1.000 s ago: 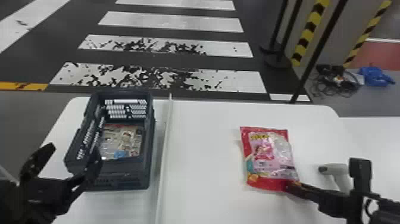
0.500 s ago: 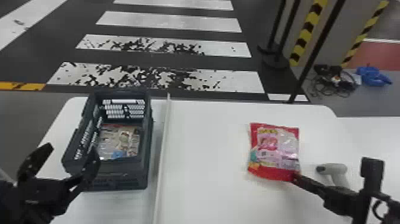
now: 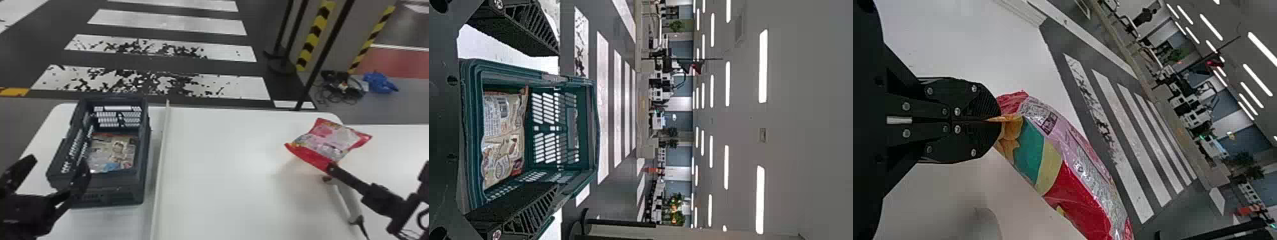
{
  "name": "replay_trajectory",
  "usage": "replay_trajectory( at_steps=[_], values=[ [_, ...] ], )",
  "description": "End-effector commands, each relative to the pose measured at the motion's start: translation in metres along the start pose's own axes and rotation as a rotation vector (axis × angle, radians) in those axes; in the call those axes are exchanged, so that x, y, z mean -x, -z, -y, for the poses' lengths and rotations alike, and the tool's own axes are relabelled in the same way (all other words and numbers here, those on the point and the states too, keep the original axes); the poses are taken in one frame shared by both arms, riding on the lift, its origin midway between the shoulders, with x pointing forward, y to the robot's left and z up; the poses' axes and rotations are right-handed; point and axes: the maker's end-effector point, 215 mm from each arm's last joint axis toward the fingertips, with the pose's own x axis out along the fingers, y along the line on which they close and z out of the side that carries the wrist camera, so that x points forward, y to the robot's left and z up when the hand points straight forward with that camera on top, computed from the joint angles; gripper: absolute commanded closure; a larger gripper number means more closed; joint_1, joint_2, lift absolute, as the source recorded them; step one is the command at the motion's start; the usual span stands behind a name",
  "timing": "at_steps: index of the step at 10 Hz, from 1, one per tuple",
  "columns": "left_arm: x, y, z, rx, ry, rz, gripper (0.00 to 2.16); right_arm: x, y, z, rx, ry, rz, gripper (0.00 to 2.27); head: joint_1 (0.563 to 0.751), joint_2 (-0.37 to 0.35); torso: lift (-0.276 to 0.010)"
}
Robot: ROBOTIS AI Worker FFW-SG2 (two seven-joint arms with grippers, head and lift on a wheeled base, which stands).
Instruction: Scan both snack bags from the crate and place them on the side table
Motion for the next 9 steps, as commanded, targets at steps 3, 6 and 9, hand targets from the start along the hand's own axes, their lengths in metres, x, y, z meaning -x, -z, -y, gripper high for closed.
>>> replay_trajectory(
  at_steps=[3,6,9],
  values=[
    [0.0,0.0,0.0,0.0,0.0,0.001,0.07,0.015,-0.081,0.033,-0.036,0.082,0.185,2.24,0.695,-0.193,-0.098],
    [0.0,0.0,0.0,0.001,-0.001,0.0,0.07,0.029,-0.079,0.104,-0.087,0.262,0.241,2.24,0.695,-0.264,-0.098],
    [-0.002,-0.001,0.0,0.001,-0.001,0.003,0.07,0.043,-0.083,0.16,-0.029,0.418,0.305,2.24,0.695,-0.334,-0.098]
  ],
)
